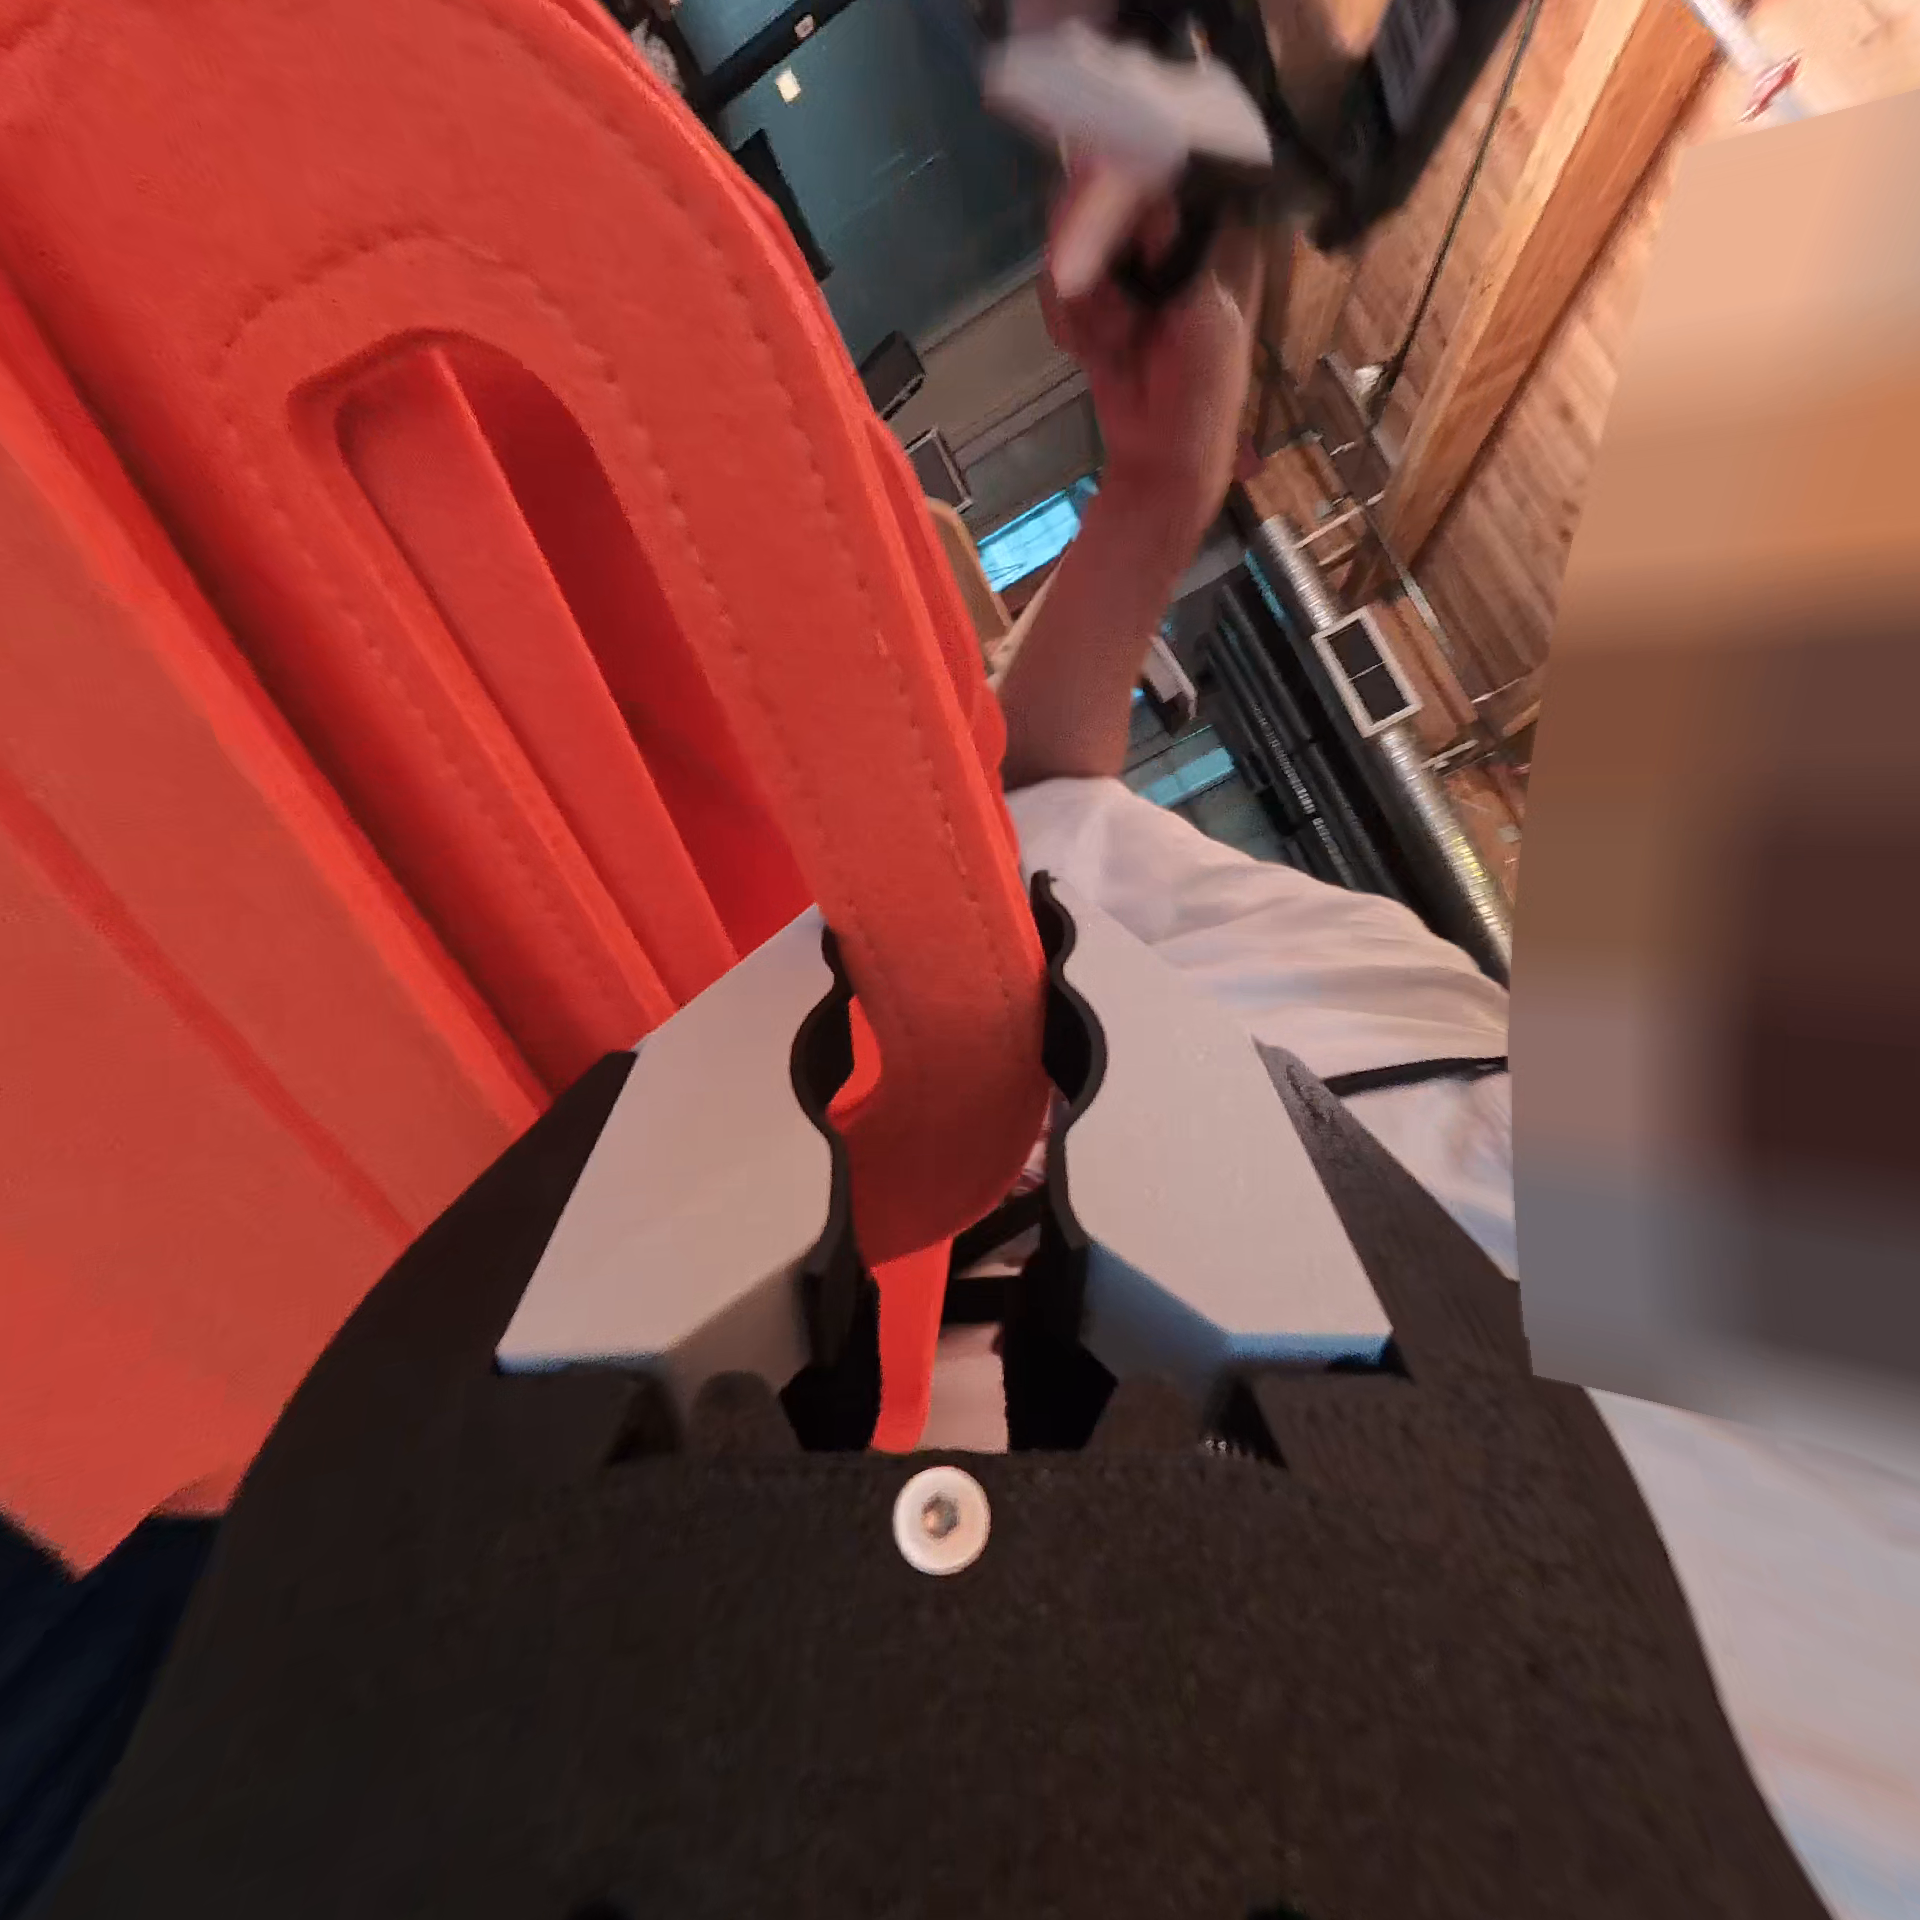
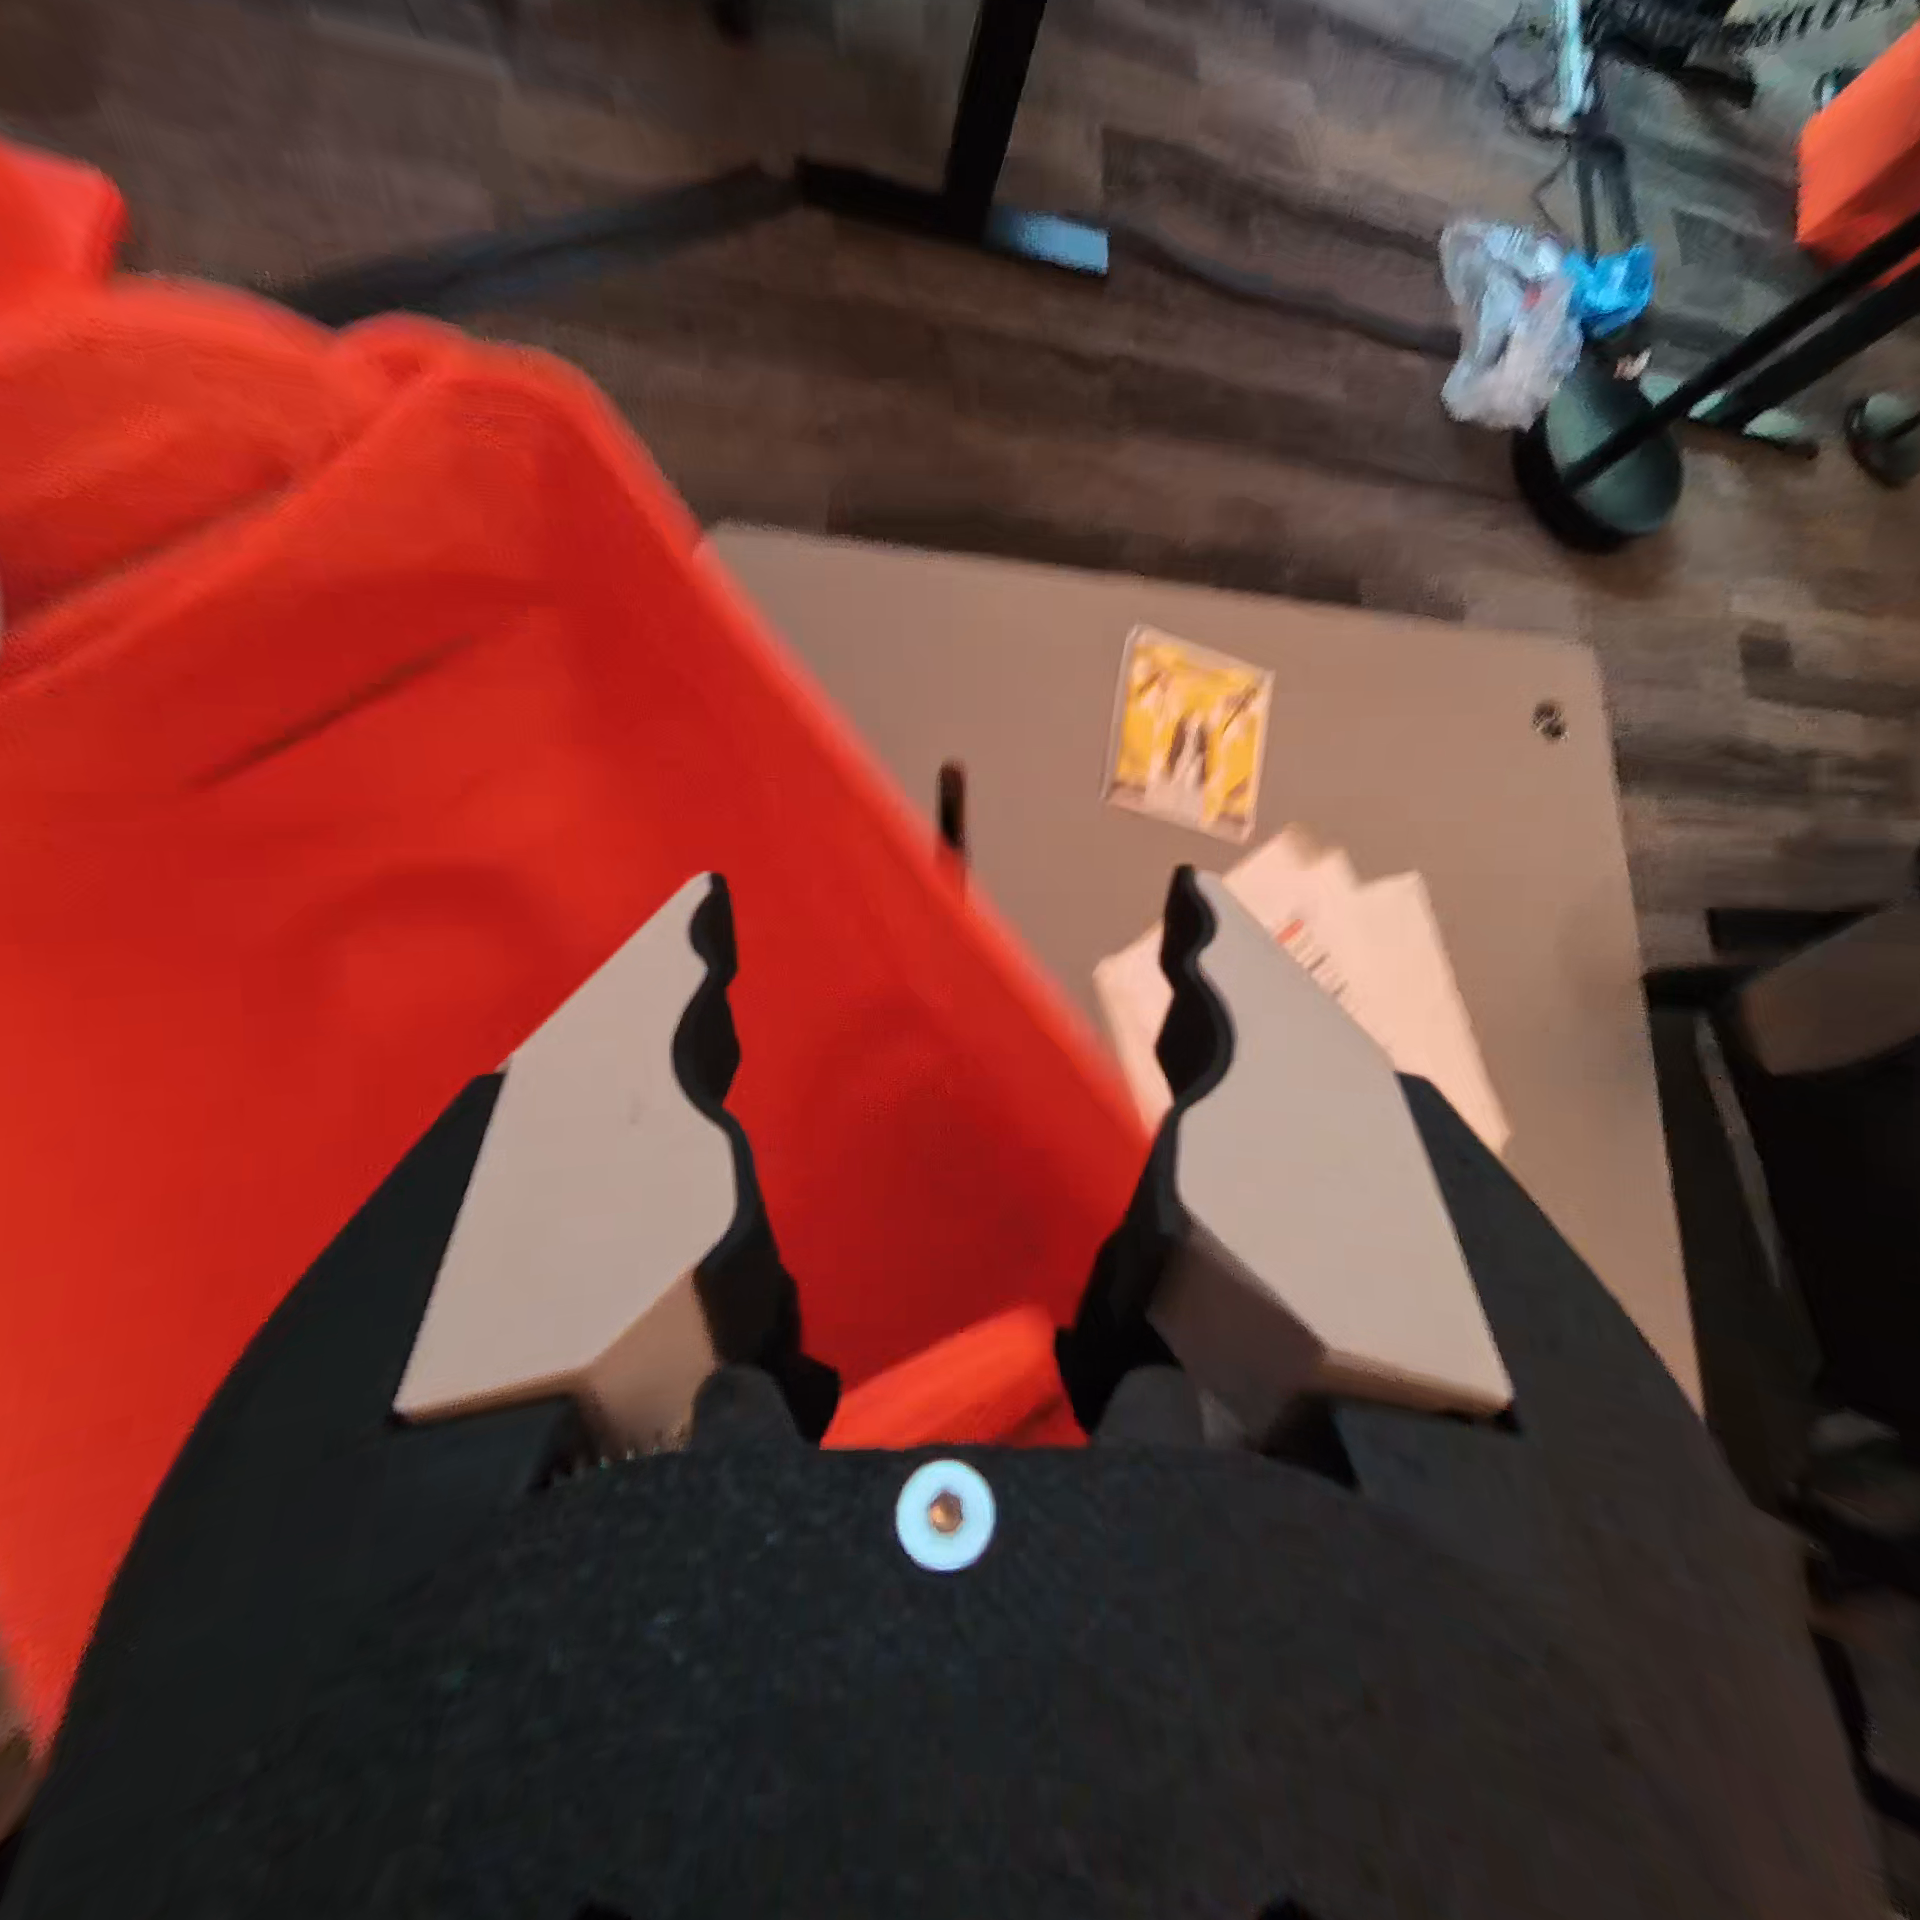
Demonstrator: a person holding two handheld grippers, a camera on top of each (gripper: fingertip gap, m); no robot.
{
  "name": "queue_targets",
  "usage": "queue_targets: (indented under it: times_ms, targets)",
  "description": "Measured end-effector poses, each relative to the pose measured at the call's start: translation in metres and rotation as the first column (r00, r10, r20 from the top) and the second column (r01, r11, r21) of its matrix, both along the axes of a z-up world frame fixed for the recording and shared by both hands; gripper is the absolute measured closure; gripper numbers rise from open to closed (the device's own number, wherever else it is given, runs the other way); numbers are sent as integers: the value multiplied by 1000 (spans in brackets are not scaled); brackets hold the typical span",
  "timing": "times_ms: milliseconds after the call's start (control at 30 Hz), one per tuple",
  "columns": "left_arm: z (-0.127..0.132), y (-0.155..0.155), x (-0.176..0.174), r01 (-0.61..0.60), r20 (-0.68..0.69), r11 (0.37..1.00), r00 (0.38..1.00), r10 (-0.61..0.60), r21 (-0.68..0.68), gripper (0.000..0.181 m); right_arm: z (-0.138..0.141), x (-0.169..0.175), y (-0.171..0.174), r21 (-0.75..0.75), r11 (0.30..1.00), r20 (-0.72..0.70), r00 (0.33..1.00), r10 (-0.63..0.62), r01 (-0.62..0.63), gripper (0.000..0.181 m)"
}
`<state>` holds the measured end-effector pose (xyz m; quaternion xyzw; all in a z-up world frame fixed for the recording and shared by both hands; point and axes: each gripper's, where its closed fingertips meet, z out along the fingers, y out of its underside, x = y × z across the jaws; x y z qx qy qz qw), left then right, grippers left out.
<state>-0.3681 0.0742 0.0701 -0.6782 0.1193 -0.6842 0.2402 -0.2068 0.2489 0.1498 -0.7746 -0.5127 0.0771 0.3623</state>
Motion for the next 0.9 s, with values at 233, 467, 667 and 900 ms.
queue_targets:
  times_ms: [233,467,667,900]
  targets:
    - [-32,-40,-10,-69,-164,994,983,83,86,150,-109,45,-124,289,928,251,917,-311,236,86]
    - [-53,-82,3,-113,-212,971,964,159,210,149,-72,84,-169,719,607,180,753,-633,338,118]
    - [-66,-121,2,-161,-206,958,955,211,236,149,-90,93,-202,639,622,159,714,-682,452,161]
    - [-95,-169,-34,-198,-318,949,908,271,245,149,-94,79,-270,627,615,155,697,-700,479,174]
